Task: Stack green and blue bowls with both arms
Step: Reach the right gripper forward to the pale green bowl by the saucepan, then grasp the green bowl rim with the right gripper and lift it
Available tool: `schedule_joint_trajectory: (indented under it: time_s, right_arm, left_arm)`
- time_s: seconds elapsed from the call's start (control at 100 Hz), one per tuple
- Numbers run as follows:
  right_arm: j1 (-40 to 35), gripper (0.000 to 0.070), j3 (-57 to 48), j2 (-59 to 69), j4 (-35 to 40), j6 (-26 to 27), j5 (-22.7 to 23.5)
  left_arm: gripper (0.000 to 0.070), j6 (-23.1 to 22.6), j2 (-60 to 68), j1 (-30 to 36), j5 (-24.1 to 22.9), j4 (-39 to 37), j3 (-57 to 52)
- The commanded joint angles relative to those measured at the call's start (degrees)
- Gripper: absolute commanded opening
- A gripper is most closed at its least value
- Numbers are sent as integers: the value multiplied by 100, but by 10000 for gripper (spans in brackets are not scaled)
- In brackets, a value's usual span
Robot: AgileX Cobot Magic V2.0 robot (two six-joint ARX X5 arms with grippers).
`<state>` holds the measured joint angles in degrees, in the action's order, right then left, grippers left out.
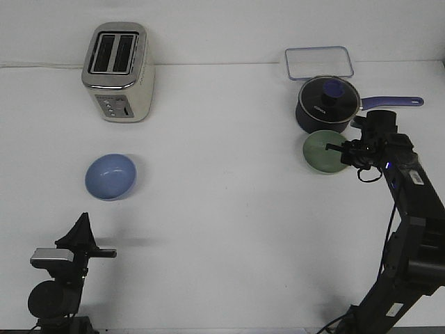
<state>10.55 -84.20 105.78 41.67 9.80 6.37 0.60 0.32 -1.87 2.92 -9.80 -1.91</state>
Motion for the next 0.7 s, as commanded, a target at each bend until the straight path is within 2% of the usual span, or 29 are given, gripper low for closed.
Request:
schedule_joint_trajectory:
  time_s: [0.0, 0.1, 0.41, 0.56, 0.69]
  right_arm:
    - [9, 0, -157, 0, 129, -195, 13]
    - [9, 0, -186, -304, 223, -234, 66]
    - [-37, 0, -184, -1864, 522, -164, 1073]
    - [-385, 0, -76, -2430, 911, -168, 1193]
    - [-951, 0, 439, -3001, 962, -149, 1202]
  left_arm:
    - [14, 11, -4, 0, -7, -59, 111]
    - [14, 11, -4, 0, -7, -59, 111]
    - [14, 11, -4, 0, -7, -59, 111]
    - [14, 11, -4, 0, -7, -59, 111]
    - [14, 11, -4, 0, -7, -59, 111]
